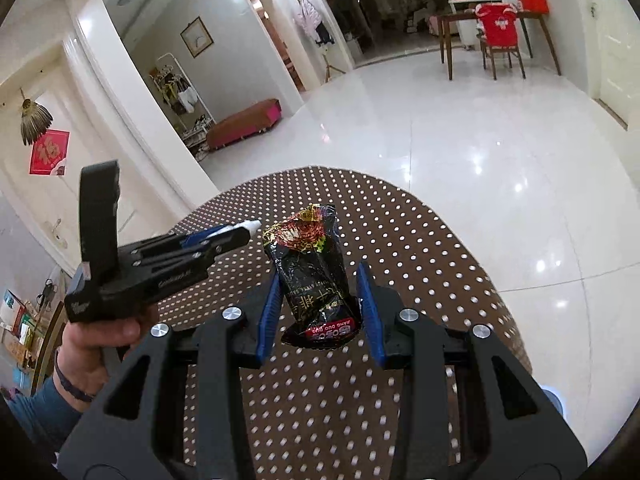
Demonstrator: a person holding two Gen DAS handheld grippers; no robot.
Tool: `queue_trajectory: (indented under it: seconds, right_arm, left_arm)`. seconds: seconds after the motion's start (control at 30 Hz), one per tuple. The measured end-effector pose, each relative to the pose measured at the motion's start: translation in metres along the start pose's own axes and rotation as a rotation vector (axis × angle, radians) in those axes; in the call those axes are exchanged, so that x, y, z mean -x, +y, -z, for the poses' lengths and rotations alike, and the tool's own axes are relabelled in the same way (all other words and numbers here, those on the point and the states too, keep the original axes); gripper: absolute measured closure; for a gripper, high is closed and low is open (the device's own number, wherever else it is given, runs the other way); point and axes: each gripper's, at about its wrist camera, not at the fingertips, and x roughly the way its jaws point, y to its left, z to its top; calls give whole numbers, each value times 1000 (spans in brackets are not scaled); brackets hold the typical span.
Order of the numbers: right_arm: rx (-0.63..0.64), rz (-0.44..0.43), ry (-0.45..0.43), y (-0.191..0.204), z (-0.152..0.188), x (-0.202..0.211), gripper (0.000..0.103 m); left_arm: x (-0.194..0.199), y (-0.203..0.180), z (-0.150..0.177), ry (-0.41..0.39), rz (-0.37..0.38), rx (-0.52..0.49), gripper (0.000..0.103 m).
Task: Collect trash
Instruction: 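Carry the snack bag and white bottle to the blue wastebasket with both tools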
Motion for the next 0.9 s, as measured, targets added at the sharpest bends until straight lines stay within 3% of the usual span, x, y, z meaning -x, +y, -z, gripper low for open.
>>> queue_trajectory:
  seconds: [0.33,0.57,0.9]
  right_arm:
    - [11,5,-96,10,7,80,67]
    - [-1,32,-175,-3,17,144,67]
    - [-79,127,-272,-50,48,229,67]
  left_arm:
    - [75,-58,25,-108,90,-33,80]
    - [127,-121,34,-189,169,-83,80]
    - [153,-219,55,-205,292,-163,80]
